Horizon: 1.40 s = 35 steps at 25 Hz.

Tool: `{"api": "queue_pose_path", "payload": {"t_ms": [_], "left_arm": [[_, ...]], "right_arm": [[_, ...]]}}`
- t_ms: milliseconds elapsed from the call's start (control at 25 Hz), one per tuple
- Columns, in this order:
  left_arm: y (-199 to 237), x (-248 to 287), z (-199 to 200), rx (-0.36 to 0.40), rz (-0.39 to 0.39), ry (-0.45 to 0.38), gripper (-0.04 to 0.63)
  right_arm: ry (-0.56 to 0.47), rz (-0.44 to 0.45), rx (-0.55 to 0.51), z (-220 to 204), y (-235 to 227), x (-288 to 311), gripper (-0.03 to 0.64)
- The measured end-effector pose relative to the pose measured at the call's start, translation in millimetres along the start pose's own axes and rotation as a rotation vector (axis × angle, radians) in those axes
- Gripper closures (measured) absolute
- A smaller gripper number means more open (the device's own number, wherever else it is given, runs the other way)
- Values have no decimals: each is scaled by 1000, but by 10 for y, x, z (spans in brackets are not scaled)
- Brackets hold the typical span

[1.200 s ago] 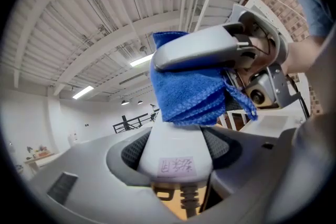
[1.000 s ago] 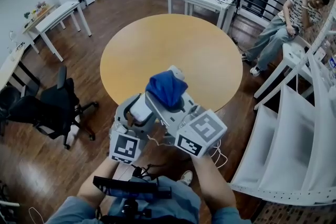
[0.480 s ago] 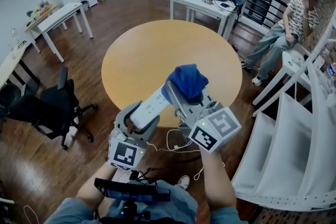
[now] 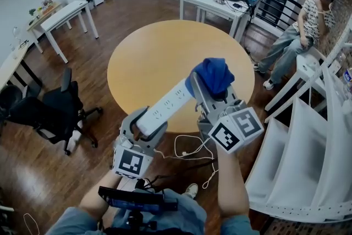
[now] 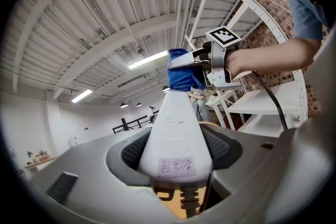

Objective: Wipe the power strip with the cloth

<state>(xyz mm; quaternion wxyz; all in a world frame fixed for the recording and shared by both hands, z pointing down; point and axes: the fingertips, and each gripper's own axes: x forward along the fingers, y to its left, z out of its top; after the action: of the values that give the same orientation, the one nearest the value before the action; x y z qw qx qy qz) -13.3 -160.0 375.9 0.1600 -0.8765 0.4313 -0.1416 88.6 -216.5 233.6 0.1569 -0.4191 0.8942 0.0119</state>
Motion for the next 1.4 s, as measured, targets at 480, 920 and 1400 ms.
{"api": "queue_pose_path", "payload": {"t_ms": [480,920,1400], "left_arm": [[7,26,3,-21,-8,2,304],[22,89,19,-32,-7,8,305],[43,144,18,-40,-7,20,305]], "right_arm": [[31,64,2,-150,266,67,555],[58,150,22,-367,690,86,555],[92,265,72,-651,1215,96,555]]}}
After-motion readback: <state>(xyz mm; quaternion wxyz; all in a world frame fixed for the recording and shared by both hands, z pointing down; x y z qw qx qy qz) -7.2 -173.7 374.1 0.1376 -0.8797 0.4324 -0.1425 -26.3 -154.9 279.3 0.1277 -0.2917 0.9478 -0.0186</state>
